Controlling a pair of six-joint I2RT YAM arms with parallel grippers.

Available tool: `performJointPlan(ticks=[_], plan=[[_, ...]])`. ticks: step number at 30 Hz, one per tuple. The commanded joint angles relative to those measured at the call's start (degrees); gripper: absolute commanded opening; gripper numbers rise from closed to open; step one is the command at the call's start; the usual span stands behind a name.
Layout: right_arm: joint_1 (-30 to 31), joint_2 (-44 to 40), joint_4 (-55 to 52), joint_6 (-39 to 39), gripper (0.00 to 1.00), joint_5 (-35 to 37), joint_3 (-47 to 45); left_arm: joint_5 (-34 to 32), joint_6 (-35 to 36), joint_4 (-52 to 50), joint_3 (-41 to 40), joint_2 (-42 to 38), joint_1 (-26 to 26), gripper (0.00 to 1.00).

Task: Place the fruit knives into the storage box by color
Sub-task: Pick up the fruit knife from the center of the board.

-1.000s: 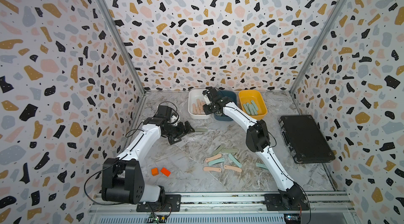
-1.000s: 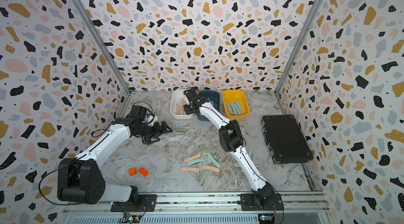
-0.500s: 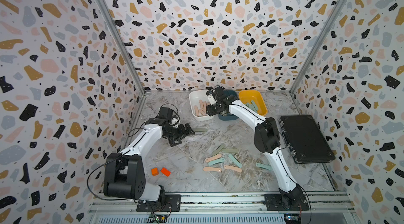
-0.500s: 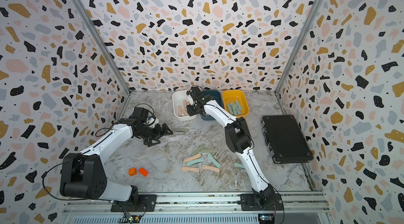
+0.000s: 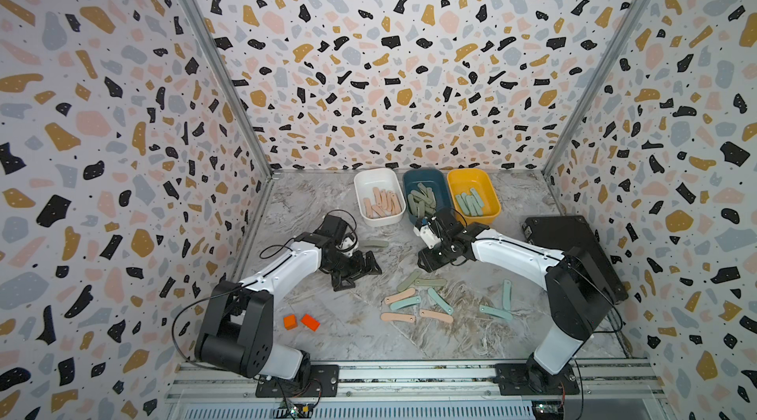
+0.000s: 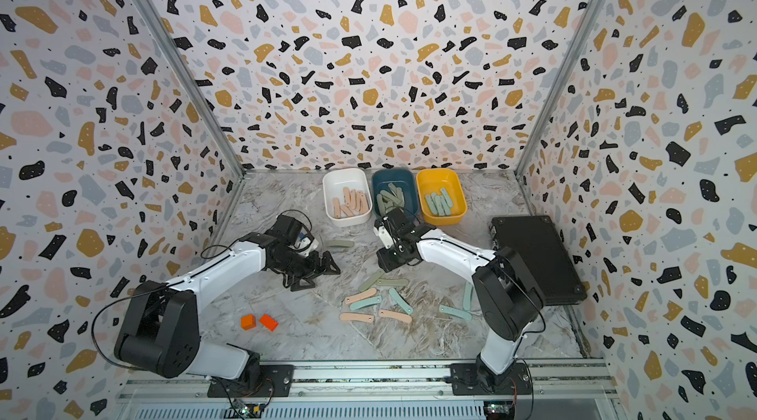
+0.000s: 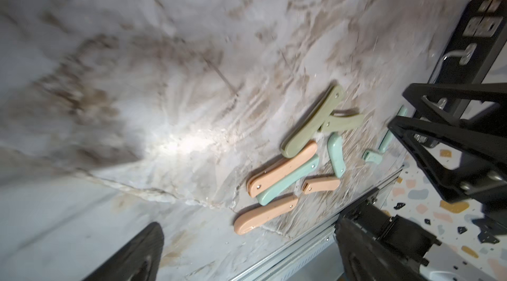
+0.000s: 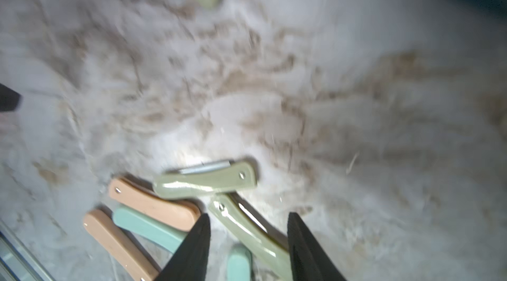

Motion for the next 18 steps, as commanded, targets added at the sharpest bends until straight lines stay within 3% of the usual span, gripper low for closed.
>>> performJointPlan(ticks=[1,18], plan=[[0.6,-4.7,-0.8,0.9,0.51,2.3,-3.2,-1.2,-0.3,1.3,-0.9,0.7,-1.4,0.99],[4.4,3.9,-2.0,-5.9,0.72,7.8,-2.7,-0.7,-1.5,2.4,-1.6,1.9,-2.0,0.99]])
